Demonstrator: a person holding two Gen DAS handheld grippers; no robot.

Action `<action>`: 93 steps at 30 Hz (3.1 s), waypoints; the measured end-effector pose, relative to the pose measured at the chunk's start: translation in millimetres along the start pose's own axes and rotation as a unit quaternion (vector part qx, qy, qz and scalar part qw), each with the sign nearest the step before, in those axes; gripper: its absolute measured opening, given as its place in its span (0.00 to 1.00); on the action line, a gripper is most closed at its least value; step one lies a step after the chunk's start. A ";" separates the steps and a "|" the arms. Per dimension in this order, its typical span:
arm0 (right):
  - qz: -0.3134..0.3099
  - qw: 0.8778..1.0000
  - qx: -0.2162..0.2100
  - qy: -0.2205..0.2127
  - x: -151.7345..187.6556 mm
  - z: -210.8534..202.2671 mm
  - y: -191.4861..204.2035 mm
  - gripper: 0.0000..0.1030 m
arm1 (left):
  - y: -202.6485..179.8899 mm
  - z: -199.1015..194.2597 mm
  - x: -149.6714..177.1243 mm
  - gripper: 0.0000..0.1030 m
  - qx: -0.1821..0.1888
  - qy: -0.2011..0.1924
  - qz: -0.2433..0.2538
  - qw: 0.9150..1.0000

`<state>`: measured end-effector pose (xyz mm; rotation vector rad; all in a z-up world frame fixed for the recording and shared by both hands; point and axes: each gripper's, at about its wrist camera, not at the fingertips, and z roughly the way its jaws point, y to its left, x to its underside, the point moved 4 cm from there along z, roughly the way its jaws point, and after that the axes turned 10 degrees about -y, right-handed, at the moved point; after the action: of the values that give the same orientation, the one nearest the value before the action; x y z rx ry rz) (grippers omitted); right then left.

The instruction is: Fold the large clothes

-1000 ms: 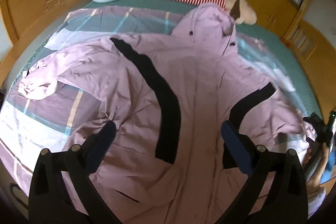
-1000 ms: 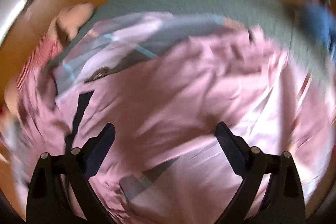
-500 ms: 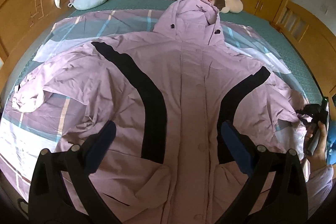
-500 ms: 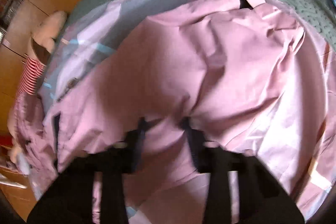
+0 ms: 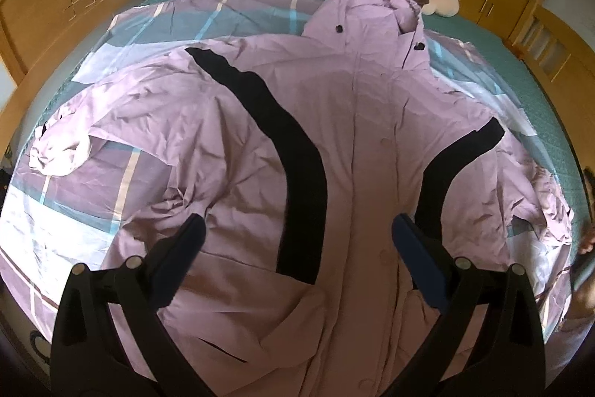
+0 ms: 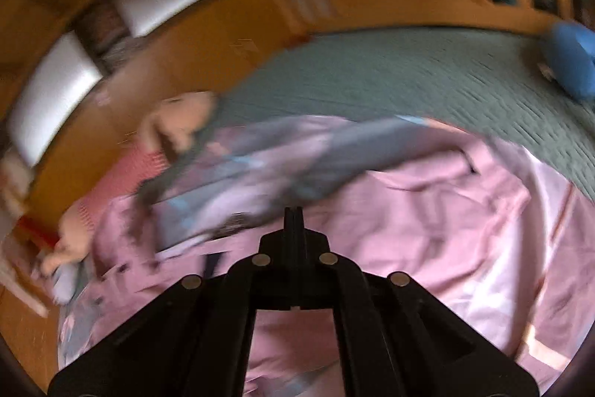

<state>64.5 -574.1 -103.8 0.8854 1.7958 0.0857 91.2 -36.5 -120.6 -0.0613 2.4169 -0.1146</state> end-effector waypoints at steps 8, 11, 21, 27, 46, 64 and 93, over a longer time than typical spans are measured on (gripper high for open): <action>0.236 0.947 0.013 0.216 64.9 50.7 -72.5 0.99 | -4.7 8.7 6.5 0.98 0.008 0.017 0.005 1.000; 0.350 0.899 0.042 0.261 90.6 53.5 -116.5 0.99 | -5.2 7.3 5.7 0.98 0.016 0.018 0.003 1.000; 0.315 0.925 0.087 0.194 68.8 78.5 -147.0 0.60 | -8.8 10.8 10.1 0.98 0.014 0.025 0.009 1.000; 0.277 0.955 0.053 0.089 38.0 61.5 -133.5 0.07 | -8.6 11.4 9.6 0.98 0.020 0.026 0.005 0.999; -0.595 0.728 -0.285 0.185 331.4 -97.3 270.7 0.19 | 86.6 -10.3 -12.5 0.98 -0.073 -0.023 -0.153 0.985; -0.452 0.821 -0.312 0.157 242.1 -75.5 259.0 0.93 | 97.3 -5.7 -10.3 0.98 -0.055 -0.010 -0.161 0.985; -0.223 0.825 -0.289 0.432 272.2 -31.8 199.4 0.93 | 58.6 45.7 0.9 0.29 -0.037 0.054 -0.070 0.995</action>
<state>103.3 -255.9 -213.8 -0.0892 2.5474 0.7932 119.9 18.8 -161.1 -0.2649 2.5228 -0.0930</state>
